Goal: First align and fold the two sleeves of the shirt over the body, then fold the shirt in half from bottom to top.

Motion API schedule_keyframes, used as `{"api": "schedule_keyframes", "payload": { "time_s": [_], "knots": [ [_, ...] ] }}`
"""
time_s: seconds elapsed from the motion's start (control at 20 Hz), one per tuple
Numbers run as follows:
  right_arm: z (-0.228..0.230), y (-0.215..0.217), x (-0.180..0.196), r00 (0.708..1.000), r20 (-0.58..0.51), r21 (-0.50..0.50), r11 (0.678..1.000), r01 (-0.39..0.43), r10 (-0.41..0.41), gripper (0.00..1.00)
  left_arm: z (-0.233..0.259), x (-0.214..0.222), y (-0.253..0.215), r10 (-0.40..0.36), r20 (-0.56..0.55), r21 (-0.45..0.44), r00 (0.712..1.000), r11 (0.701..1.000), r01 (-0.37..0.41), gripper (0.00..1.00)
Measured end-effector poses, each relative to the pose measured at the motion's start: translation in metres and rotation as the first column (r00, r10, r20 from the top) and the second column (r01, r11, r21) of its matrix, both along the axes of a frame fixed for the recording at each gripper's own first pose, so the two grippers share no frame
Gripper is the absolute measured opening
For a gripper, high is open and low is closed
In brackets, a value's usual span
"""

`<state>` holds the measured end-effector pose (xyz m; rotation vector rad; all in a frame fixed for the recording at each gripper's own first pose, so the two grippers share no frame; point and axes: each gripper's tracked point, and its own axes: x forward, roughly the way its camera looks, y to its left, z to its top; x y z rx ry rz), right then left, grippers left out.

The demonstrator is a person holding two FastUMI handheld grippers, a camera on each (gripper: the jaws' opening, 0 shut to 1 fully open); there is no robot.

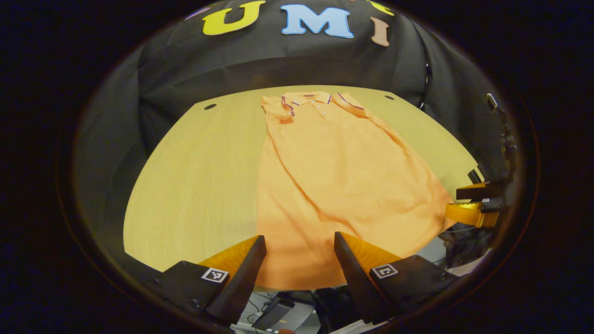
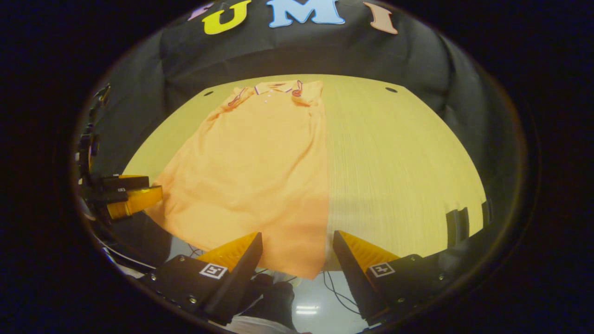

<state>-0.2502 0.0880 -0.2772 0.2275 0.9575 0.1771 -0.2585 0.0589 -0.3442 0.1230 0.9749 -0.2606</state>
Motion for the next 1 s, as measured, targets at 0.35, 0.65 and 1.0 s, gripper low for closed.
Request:
{"api": "schedule_keyframes", "payload": {
  "time_s": [0.35, 0.65, 1.0],
  "knots": [
    [-0.008, 0.008, -0.009, 1.000, -0.023, -0.044, 0.999, -0.005, 0.004, 0.95, -0.014, -0.017, 0.009, -0.017, -0.007, 0.015, 1.000, 1.000, 0.017, 0.96],
    [-0.007, 0.014, -0.010, 0.999, -0.008, -0.057, 0.998, -0.031, 0.031, 0.74, -0.016, -0.019, 0.006, -0.006, 0.011, 0.022, 1.000, 1.000, 0.006, 0.89],
    [-0.008, 0.009, -0.010, 0.999, -0.025, 0.039, 0.998, 0.043, -0.042, 0.07, -0.016, -0.025, -0.015, -0.048, 0.039, 0.052, 0.998, 0.998, 0.045, 0.13]
  ]
}}
